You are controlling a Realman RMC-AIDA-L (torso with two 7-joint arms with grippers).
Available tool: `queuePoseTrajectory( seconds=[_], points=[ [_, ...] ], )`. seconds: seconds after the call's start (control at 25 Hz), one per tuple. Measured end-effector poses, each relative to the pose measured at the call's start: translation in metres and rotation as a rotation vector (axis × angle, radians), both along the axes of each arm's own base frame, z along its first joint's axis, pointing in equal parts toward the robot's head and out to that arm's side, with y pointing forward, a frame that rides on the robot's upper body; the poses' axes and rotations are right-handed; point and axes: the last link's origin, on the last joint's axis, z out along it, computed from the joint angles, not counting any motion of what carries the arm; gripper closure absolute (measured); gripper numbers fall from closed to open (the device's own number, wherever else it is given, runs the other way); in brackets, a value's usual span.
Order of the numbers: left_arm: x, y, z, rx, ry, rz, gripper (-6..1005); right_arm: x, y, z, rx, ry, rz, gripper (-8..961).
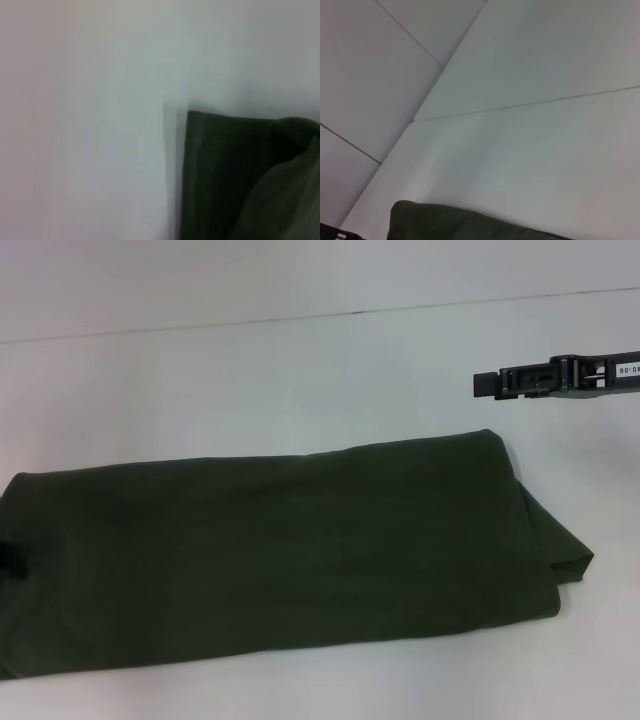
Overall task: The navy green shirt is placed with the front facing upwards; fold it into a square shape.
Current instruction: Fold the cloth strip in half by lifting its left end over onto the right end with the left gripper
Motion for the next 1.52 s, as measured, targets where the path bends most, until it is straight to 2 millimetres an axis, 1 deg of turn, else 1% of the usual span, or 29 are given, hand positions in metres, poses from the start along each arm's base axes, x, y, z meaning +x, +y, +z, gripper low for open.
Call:
queuePoseTrajectory(
  seconds=[0.4, 0.68, 1.04, 1.28, 1.52],
  points=[
    [0.004, 0.001, -0.003, -0.008, -0.013, -0.008, 336, 0.000, 0.000, 0.000, 0.000, 0.000, 0.000, 312],
    [0.006, 0.000, -0.010, -0.031, -0.030, -0.011, 347, 0.000, 0.000, 0.000, 0.002, -0.001, -0.001, 313],
    [0.011, 0.001, -0.015, -0.043, -0.048, -0.026, 362, 0.001, 0.000, 0.001, 0.003, 0.000, -0.002, 313],
    [0.018, 0.002, -0.018, -0.074, -0.064, -0.051, 372, 0.001, 0.000, 0.001, 0.007, 0.003, -0.004, 312],
    [0.027, 0.004, -0.016, -0.087, -0.056, -0.110, 382, 0.003, -0.001, 0.000, 0.005, 0.011, -0.012, 312]
  ],
)
